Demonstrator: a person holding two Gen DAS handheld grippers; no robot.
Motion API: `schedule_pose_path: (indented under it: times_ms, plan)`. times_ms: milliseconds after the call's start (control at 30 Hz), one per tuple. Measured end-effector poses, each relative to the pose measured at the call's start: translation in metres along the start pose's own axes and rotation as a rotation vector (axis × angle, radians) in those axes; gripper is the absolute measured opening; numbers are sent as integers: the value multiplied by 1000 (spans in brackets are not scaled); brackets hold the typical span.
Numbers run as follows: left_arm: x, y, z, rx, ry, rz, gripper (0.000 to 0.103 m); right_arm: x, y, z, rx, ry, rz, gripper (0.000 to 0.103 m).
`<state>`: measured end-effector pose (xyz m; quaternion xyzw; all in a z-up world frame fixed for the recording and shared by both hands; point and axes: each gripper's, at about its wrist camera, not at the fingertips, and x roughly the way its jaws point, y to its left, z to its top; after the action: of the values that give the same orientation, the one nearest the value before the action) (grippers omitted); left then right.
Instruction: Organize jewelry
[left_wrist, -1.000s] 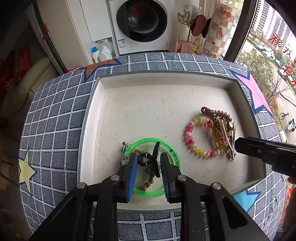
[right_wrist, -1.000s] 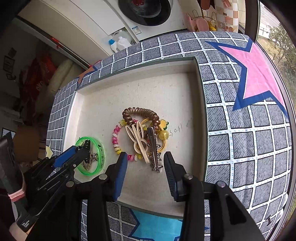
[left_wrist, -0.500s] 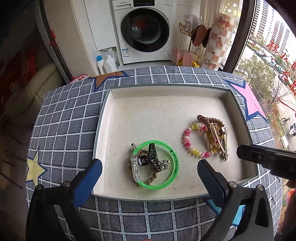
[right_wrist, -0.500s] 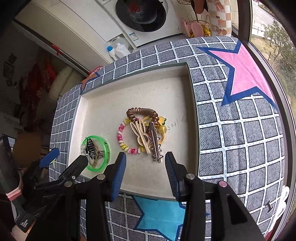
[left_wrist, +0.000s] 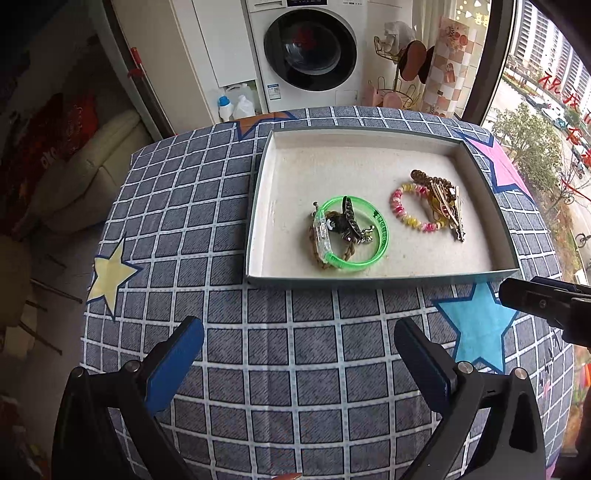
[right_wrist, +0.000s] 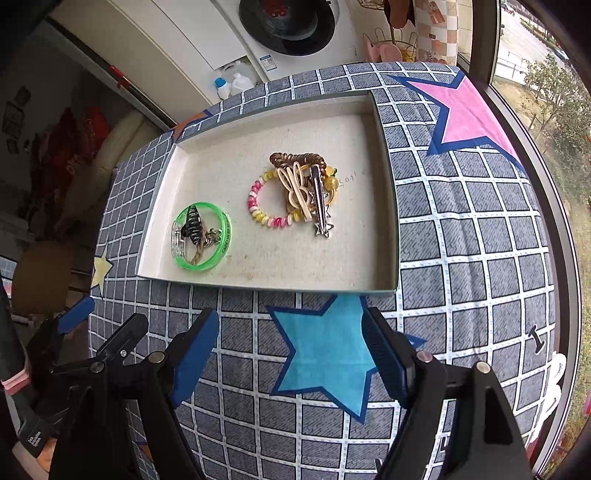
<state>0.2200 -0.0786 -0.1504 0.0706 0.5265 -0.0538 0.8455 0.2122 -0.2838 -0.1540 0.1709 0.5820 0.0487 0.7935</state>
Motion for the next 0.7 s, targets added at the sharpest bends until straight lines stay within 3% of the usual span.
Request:
schedule_pose_path:
  times_ms: [467, 500, 567, 700]
  plan:
    - [-72, 23, -41, -33, -39, 12, 103, -53, 39, -59, -54, -38, -85, 84]
    - [-76, 25, -43, -34, -39, 10, 103, -58, 41, -63, -56, -42, -89, 86]
    - [-85, 29, -48, -36, -41, 15, 103, -65, 45, -69, -59, -46, -99, 103]
    - [-103, 35, -58, -40, -43, 13, 103, -83, 54, -81, -66, -80, -129, 103]
